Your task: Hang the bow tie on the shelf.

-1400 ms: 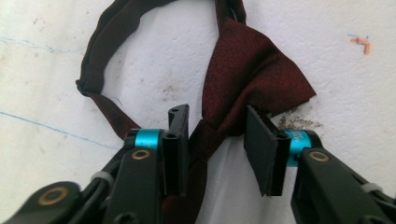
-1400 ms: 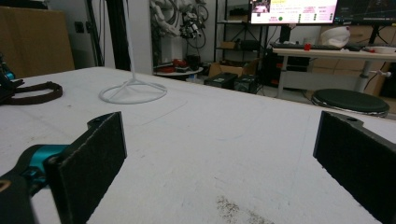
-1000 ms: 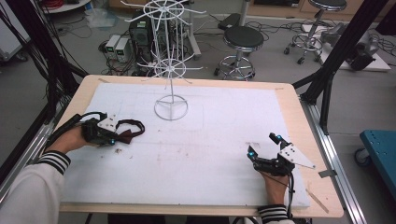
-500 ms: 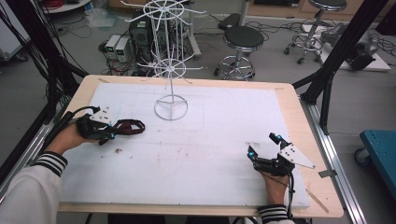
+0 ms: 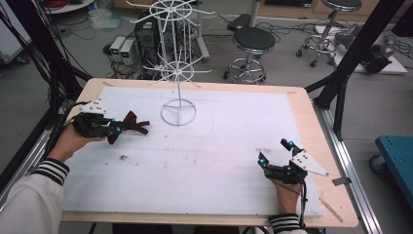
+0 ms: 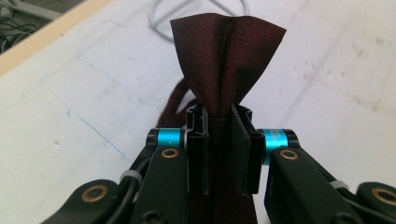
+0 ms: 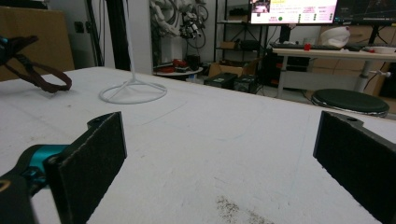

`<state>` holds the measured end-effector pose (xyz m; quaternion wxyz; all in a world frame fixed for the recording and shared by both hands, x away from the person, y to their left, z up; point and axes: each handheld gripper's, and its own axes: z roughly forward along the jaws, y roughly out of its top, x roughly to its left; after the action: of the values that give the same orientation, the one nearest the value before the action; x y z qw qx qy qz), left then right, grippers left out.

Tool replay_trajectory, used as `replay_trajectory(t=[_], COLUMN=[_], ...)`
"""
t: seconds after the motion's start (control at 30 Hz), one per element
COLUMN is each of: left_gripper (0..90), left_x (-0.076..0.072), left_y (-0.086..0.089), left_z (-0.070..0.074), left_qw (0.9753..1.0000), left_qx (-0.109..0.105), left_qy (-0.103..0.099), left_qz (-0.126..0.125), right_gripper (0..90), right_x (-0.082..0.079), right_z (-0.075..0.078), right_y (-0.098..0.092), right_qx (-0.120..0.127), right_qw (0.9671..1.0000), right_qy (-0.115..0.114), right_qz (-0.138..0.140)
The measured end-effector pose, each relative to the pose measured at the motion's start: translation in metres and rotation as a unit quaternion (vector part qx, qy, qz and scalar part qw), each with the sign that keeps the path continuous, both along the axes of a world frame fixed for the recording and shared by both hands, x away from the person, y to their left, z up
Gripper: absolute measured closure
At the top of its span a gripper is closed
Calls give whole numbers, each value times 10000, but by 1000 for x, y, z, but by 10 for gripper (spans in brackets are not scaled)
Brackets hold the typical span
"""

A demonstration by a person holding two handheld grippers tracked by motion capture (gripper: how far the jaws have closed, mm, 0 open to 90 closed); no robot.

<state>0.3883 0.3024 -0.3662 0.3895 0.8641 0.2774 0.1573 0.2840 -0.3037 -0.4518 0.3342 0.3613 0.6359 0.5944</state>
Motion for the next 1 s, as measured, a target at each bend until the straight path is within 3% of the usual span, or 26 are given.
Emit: replay_trajectory(t=[0.17, 0.23, 0.3, 0.33, 0.37, 0.63, 0.7, 0.9, 1.0], left_gripper=[774, 774, 774, 774, 774, 775, 775, 775, 775], left_x=[0, -1, -1, -1, -1, -3, -3, -1, 0], left_y=[3, 4, 5, 4, 4, 1, -1, -6, -7], left_z=[6, 9, 10, 12, 12, 21, 24, 34, 38], left_qw=[9986, 9959, 9950, 9926, 9926, 9835, 9811, 9776, 9745], left_qx=[-413, -742, -813, -1006, -1006, -1440, -1501, -1588, -1666], left_qy=[-104, -146, -176, -226, -226, -438, -505, -637, -663], left_qz=[310, 491, 546, 643, 643, 1006, 1112, 1228, 1348], right_gripper=[19, 19, 19, 19, 19, 19, 19, 19, 19], right_x=[0, 0, 0, 0, 0, 0, 0, 0, 0], right_z=[0, 0, 0, 0, 0, 0, 0, 0, 0], right_y=[0, 0, 0, 0, 0, 0, 0, 0, 0], right_qx=[8, 5, 0, -4, -4, -9, -16, -4, -17], right_qw=[10000, 10000, 10000, 10000, 10000, 10000, 10000, 10000, 10000], right_qy=[6, 6, 0, -10, -10, -6, -21, -3, -22], right_qz=[0, 2, 0, 3, 3, 6, 3, 5, 4])
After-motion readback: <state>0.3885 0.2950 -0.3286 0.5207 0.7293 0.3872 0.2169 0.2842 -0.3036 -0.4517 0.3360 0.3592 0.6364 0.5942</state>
